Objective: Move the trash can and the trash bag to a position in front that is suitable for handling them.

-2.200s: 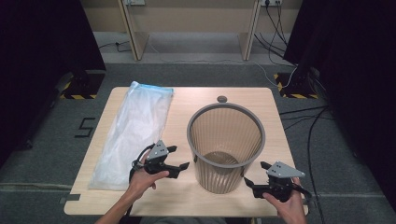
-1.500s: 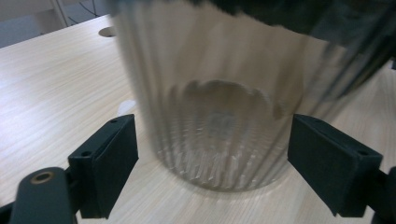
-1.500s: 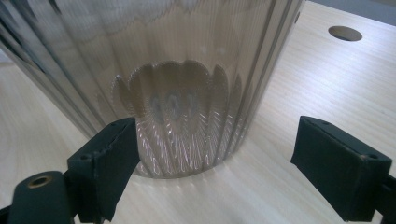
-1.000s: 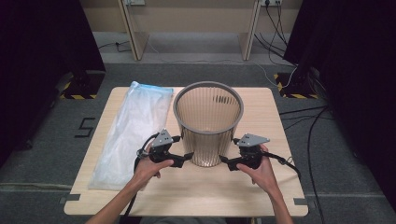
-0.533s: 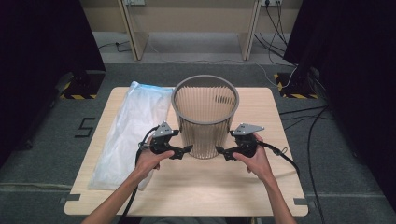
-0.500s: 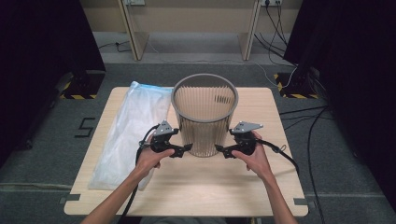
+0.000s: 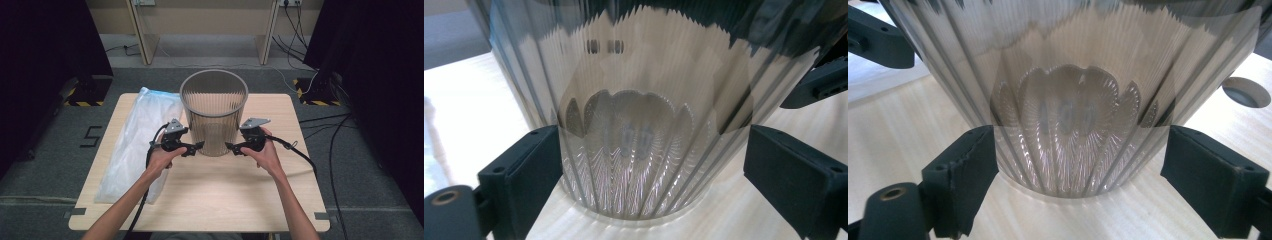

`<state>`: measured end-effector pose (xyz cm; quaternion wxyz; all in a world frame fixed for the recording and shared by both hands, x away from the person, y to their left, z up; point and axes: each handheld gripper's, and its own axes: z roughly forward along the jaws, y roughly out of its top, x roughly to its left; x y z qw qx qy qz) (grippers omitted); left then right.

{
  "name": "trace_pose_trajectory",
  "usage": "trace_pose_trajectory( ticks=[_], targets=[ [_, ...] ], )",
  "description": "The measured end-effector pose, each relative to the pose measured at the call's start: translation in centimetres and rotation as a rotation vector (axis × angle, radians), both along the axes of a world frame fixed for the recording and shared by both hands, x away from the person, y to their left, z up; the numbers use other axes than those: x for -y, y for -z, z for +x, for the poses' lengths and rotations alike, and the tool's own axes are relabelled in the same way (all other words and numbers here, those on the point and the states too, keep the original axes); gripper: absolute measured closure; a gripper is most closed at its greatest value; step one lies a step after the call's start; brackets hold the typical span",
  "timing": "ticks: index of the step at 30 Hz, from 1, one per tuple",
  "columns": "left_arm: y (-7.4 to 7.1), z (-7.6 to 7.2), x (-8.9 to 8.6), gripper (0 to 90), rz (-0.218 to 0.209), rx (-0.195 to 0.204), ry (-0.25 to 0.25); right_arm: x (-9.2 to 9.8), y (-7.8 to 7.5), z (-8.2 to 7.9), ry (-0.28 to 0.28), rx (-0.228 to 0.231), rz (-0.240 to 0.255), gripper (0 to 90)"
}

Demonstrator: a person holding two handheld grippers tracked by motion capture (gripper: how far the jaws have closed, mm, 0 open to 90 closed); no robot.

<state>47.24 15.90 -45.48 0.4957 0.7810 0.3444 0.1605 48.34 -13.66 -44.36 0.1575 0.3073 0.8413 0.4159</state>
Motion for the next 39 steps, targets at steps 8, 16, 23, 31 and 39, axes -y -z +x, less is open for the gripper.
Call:
trace_pose_trajectory(
  ticks=[8,16,23,31,39],
  targets=[
    [-0.3,1.0,0.0,8.8,0.022,0.027,-0.015,-0.3,0.1,1.5,0.008,-0.023,0.011,15.5],
    [-0.4,1.9,-0.2,10.2,0.016,0.034,-0.046,-0.9,0.0,3.2,0.003,-0.042,-0.02,14.7],
    [-0.4,2.7,-0.3,9.7,0.002,0.024,-0.061,-1.3,-0.1,4.1,0.005,-0.05,-0.019,14.9],
    [-0.4,3.3,-0.3,11.6,-0.014,0.019,-0.083,-1.5,-0.1,5.1,0.016,-0.058,0.004,15.5],
    [-0.5,3.9,-0.3,13.0,-0.021,0.008,-0.101,-1.7,0.0,5.8,0.026,-0.065,0.019,16.2]
  ],
)
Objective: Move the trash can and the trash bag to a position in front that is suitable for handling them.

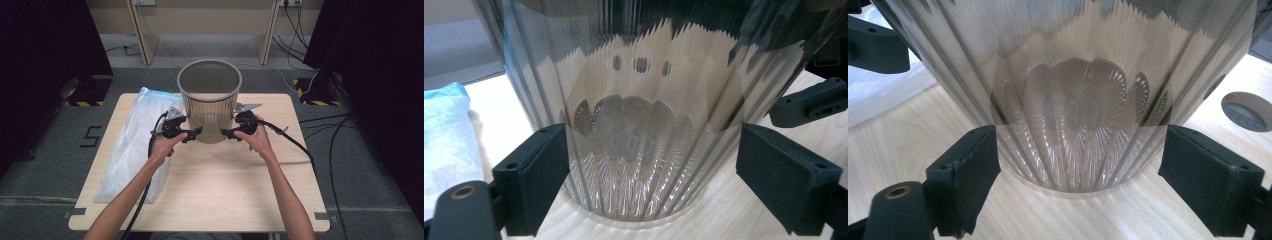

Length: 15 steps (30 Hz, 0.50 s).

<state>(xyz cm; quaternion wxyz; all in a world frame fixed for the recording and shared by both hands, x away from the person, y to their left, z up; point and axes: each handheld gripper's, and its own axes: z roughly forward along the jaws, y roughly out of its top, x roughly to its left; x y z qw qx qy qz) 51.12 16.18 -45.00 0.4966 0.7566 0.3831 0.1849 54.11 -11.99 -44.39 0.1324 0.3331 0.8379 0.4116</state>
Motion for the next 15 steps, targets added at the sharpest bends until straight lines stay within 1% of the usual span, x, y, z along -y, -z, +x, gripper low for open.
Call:
trace_pose_trajectory(
  ticks=[2,9,13,15],
  targets=[
    [-0.03,0.18,-0.04,13.4,-0.005,-0.003,-0.007,-0.01,-0.02,0.27,0.002,-0.002,0.009,16.1],
    [-0.11,0.49,0.07,13.4,-0.008,-0.002,-0.02,-0.11,0.04,0.67,0.005,0.003,0.016,16.4],
    [0.04,0.67,0.01,14.1,-0.024,-0.007,-0.029,-0.15,0.02,0.98,0.009,-0.002,0.025,16.4],
    [0.04,0.69,0.03,14.2,-0.02,-0.006,-0.029,-0.18,0.05,1.02,0.01,-0.002,0.028,16.4]
  ],
)
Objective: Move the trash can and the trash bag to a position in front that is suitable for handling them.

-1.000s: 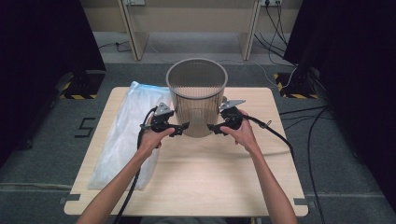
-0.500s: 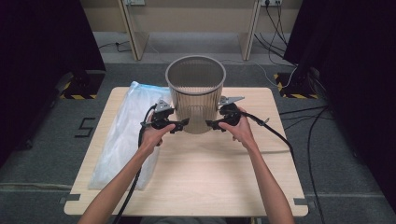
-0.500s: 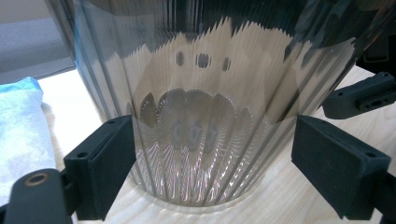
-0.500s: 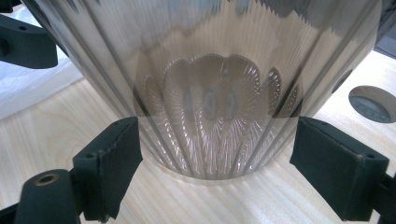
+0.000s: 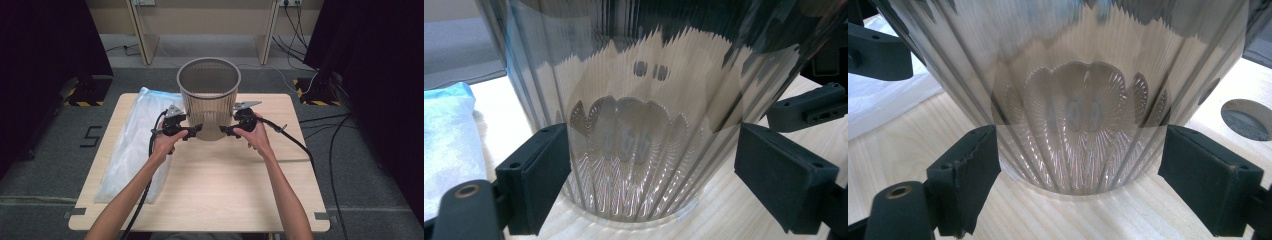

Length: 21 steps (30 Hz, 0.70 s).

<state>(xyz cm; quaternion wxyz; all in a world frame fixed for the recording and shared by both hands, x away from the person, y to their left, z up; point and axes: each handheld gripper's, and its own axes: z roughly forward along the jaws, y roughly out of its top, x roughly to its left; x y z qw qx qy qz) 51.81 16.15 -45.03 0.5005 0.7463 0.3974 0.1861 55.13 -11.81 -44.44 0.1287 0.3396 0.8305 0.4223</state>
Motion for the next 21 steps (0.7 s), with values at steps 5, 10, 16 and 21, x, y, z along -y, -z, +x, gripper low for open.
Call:
trace_pose_trajectory(
  ticks=[5,10,16,21],
  targets=[
    [0.01,0.24,0.07,13.9,0.0,-0.003,-0.003,-0.05,0.03,0.2,0.003,0.0,0.003,16.5],
    [0.01,0.49,0.06,13.9,-0.002,-0.008,-0.008,-0.08,0.05,0.4,0.006,0.002,0.008,16.6],
    [0.06,0.66,-0.03,14.0,-0.01,-0.014,-0.008,-0.04,-0.03,0.52,0.008,0.0,0.015,17.4],
    [0.17,0.68,-0.09,14.2,-0.014,-0.019,-0.014,-0.01,-0.05,0.59,0.009,0.004,0.017,18.4]
  ],
)
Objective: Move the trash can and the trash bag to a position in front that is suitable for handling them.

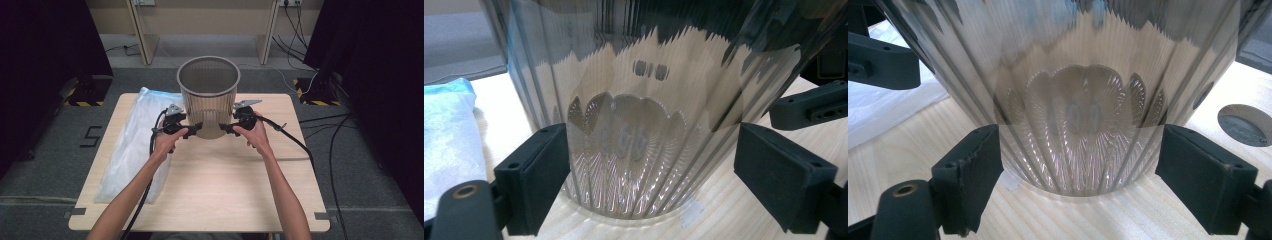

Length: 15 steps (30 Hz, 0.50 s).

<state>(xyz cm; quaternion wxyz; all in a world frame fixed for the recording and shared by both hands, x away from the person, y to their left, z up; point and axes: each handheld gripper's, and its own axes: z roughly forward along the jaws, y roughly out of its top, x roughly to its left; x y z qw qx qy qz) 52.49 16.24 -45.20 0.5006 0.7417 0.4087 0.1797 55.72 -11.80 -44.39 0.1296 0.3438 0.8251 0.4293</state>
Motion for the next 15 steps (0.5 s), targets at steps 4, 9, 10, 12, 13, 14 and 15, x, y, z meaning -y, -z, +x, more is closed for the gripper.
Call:
trace_pose_trajectory(
  ticks=[4,9,10,12,13,14,15],
  targets=[
    [-0.5,-0.5,-0.4,14.5,0.008,0.004,0.006,0.1,-0.1,-0.4,0.01,0.007,-0.002,18.9],
    [-1.7,-2.2,-2.6,14.4,0.026,0.01,0.015,0.3,-0.3,-1.5,0.007,0.014,-0.022,18.9],
    [-1.9,-2.6,-3.4,14.4,0.04,0.012,0.015,0.3,-0.4,-1.9,0.002,0.016,-0.03,19.0],
    [-2.3,-3.6,-5.4,14.4,0.058,0.015,0.001,0.5,-0.5,-2.8,-0.006,0.021,-0.043,19.0],
    [-2.4,-4.1,-6.5,14.5,0.07,0.017,-0.011,0.7,-0.6,-3.2,-0.009,0.028,-0.052,19.0],
    [-2.5,-4.9,-8.9,14.4,0.085,0.011,-0.038,0.9,-0.7,-4.2,-0.002,0.032,-0.059,19.0],
    [-2.3,-5.2,-10.2,14.4,0.1,0.001,-0.056,0.9,-0.7,-4.6,-0.003,0.038,-0.067,19.0]
  ],
)
